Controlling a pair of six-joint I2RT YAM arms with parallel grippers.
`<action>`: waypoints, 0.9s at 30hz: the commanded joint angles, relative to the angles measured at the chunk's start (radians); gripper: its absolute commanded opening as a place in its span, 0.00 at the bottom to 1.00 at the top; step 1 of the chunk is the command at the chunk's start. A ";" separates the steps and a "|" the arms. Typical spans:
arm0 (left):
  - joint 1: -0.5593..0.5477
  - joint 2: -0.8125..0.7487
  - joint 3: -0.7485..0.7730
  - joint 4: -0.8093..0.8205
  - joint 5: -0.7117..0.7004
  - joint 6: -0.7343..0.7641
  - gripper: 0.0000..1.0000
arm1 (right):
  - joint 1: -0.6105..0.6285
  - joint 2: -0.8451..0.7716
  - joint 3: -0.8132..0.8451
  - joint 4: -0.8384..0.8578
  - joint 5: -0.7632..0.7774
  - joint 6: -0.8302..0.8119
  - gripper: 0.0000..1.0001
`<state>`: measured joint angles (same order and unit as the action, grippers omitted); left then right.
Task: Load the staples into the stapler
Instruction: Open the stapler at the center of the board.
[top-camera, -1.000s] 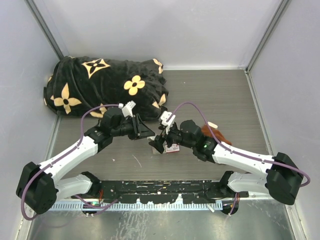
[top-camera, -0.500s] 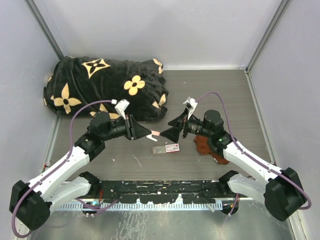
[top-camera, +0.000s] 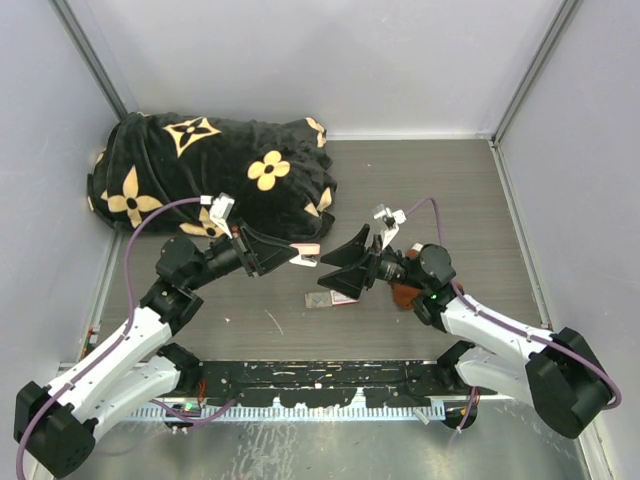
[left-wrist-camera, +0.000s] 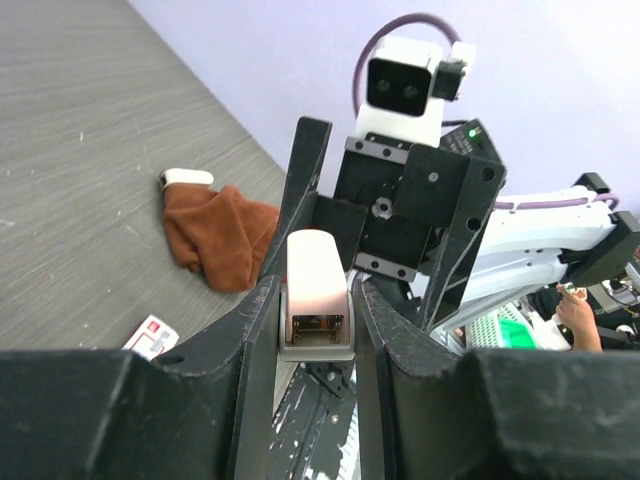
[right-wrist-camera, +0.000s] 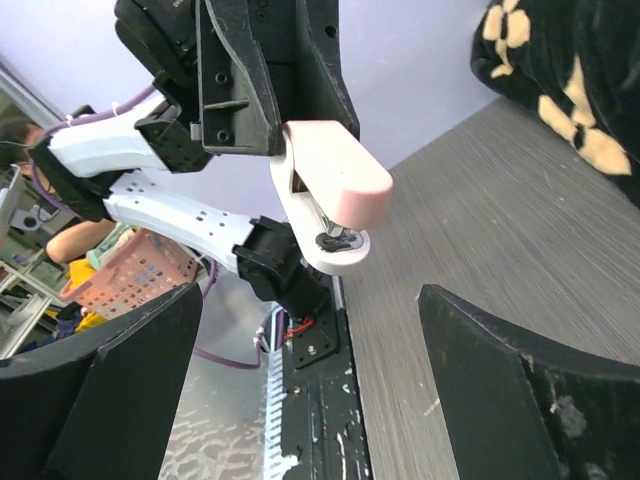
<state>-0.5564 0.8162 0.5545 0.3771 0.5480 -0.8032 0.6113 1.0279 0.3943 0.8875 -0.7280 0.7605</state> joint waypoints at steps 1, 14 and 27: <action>0.002 -0.052 0.005 0.124 -0.019 -0.031 0.00 | 0.050 0.037 0.004 0.228 0.087 0.053 0.93; 0.003 -0.057 0.011 0.149 0.014 -0.061 0.00 | 0.142 0.172 0.082 0.364 0.139 0.063 0.70; 0.002 -0.037 0.012 0.186 0.056 -0.088 0.00 | 0.146 0.199 0.119 0.381 0.127 0.070 0.37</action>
<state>-0.5560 0.7769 0.5529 0.4618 0.5735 -0.8757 0.7509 1.2243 0.4625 1.2045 -0.6052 0.8307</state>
